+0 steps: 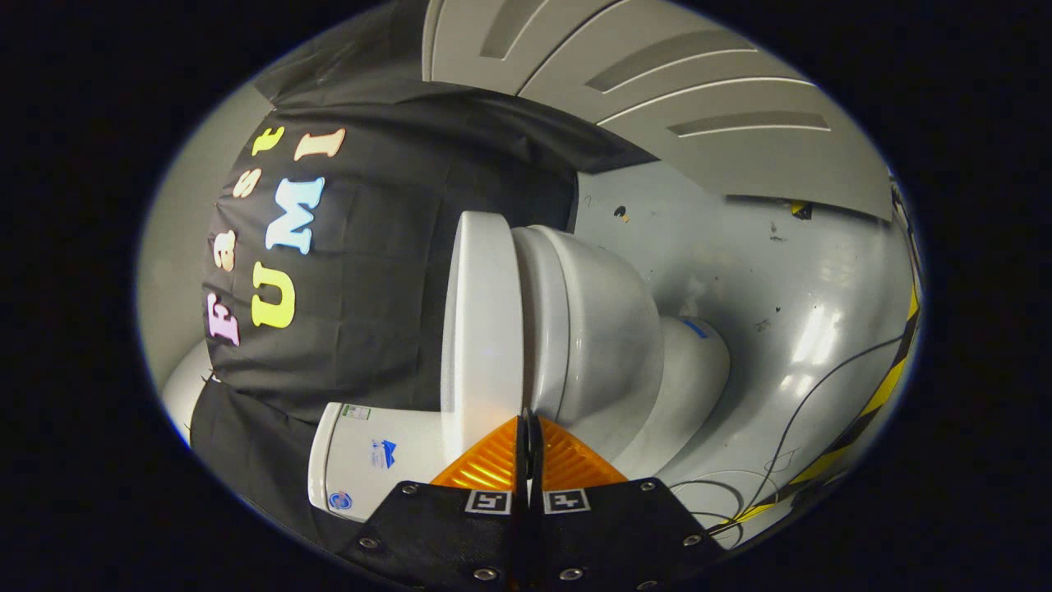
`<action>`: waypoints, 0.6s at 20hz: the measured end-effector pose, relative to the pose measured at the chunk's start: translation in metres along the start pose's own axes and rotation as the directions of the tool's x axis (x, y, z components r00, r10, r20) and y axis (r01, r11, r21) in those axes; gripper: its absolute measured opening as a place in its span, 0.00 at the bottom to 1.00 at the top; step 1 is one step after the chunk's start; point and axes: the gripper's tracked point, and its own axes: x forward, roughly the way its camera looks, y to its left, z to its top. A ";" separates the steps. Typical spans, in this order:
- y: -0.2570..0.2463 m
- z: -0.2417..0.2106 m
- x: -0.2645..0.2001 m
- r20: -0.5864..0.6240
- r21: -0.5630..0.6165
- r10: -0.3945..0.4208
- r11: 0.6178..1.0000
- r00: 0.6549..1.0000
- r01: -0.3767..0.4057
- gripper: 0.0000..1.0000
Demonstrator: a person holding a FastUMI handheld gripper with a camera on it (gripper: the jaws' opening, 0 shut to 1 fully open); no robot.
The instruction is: Open the toilet lid.
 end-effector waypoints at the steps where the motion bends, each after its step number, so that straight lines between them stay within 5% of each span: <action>1: 0.001 0.000 -0.001 0.003 -0.013 -0.003 1.000 1.000 0.003 0.00; 12: 0.017 -0.003 -0.010 0.040 -0.250 -0.100 0.962 0.994 0.107 0.00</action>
